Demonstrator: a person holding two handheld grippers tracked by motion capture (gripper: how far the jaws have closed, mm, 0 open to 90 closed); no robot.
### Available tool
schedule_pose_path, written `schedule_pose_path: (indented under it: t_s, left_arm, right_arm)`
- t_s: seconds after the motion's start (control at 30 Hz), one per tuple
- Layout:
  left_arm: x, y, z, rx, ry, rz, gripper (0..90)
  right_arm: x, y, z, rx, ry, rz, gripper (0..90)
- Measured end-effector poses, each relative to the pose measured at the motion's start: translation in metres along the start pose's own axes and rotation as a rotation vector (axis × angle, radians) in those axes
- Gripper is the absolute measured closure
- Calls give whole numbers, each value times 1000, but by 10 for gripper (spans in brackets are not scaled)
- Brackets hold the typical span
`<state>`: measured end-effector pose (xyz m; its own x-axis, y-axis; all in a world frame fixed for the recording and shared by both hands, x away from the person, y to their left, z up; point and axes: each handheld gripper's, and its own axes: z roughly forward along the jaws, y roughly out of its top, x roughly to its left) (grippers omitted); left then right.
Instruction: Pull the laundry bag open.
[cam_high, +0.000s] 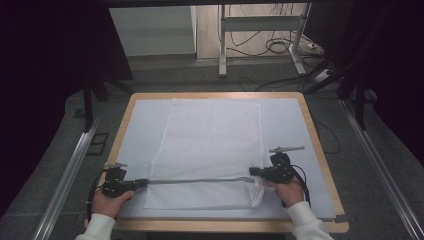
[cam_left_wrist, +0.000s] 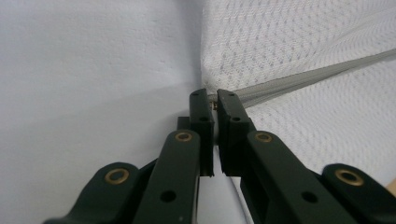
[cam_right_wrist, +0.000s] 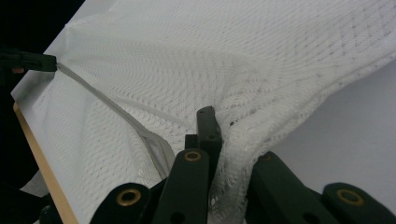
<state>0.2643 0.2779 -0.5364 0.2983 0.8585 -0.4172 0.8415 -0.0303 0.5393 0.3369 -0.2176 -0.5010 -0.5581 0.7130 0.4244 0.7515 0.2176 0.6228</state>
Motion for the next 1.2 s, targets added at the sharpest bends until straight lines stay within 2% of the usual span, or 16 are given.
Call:
schedule_pose_path:
  t_s: [0.33,0.47,0.53,0.57,0.6,0.63,0.67,0.77,0.87,1.0,1.1,1.2]
  left_arm:
    - [-6,2,0,-19,-13,12,864]
    - [-8,3,-1,-26,-5,20,863]
    - [-10,2,-3,-48,10,26,852]
    - [-12,2,-4,-73,27,30,808]
    - [-15,1,-7,-106,38,39,726]
    - [-18,2,-9,-133,41,48,639]
    - [-21,2,-12,-160,45,54,593]
    - [-29,3,-17,-219,50,90,429]
    - [-37,4,-18,-237,49,143,366]
    - [-41,6,-19,-257,76,202,314]
    - [-38,7,-20,-265,88,216,307]
    - [-33,8,-21,-268,98,204,303]
  right_arm:
    - [-3,-1,-2,-9,-3,12,890]
    - [-3,-1,-2,-11,-6,-1,883]
    - [-2,-1,-2,-15,-15,-10,814]
    - [-2,-1,-4,-22,-23,-20,738]
    - [-2,-1,-5,-33,-37,-28,677]
    - [-1,-2,-8,-50,-48,-34,616]
    - [-1,-2,-10,-64,-55,-36,553]
    - [0,-2,-18,-99,-82,-44,437]
    - [0,-4,-25,-130,-117,-63,366]
    - [-2,-10,-39,-165,-180,-107,305]
    - [-9,-14,-52,-190,-201,-114,279]
    - [-19,-20,-65,-210,-215,-127,277]
